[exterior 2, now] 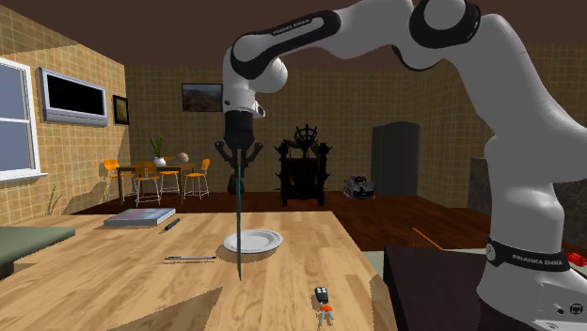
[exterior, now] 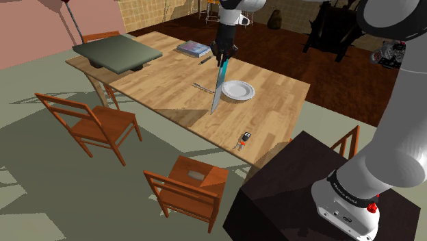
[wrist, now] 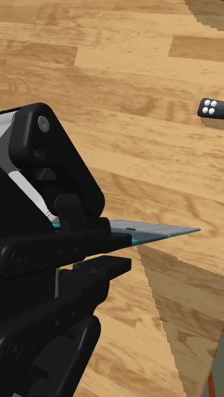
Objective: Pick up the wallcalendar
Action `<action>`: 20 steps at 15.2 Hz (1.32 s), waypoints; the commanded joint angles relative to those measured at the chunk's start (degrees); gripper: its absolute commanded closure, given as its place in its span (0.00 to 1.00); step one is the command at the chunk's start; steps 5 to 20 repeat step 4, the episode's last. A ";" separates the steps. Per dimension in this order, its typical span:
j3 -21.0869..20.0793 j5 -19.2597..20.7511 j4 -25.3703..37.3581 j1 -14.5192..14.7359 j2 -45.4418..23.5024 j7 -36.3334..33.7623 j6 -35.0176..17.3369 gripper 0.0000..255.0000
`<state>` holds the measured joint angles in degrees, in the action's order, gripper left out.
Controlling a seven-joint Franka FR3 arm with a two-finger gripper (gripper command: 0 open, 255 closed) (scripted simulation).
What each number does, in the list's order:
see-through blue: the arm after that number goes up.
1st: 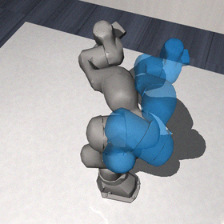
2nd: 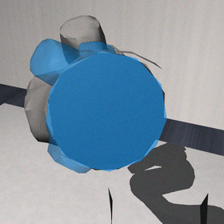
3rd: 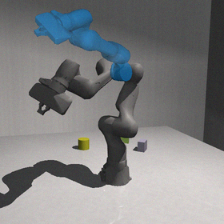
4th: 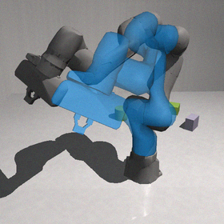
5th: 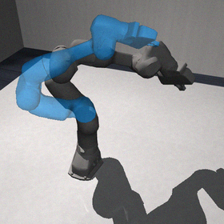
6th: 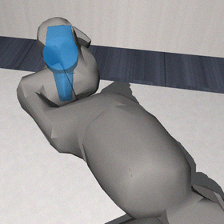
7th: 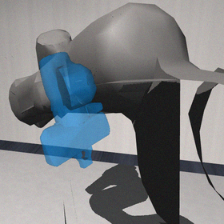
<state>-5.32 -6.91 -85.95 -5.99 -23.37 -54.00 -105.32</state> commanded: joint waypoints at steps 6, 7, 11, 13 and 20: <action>-0.02 0.04 1.92 0.00 0.41 -0.31 2.29 1.00; -0.02 0.04 1.92 0.00 0.41 -0.31 2.29 1.00; -0.02 0.04 1.92 0.00 0.41 -0.31 2.29 1.00; -0.02 0.04 1.92 0.00 0.41 -0.31 2.29 1.00; -0.02 0.04 1.92 0.00 0.41 -0.31 2.29 1.00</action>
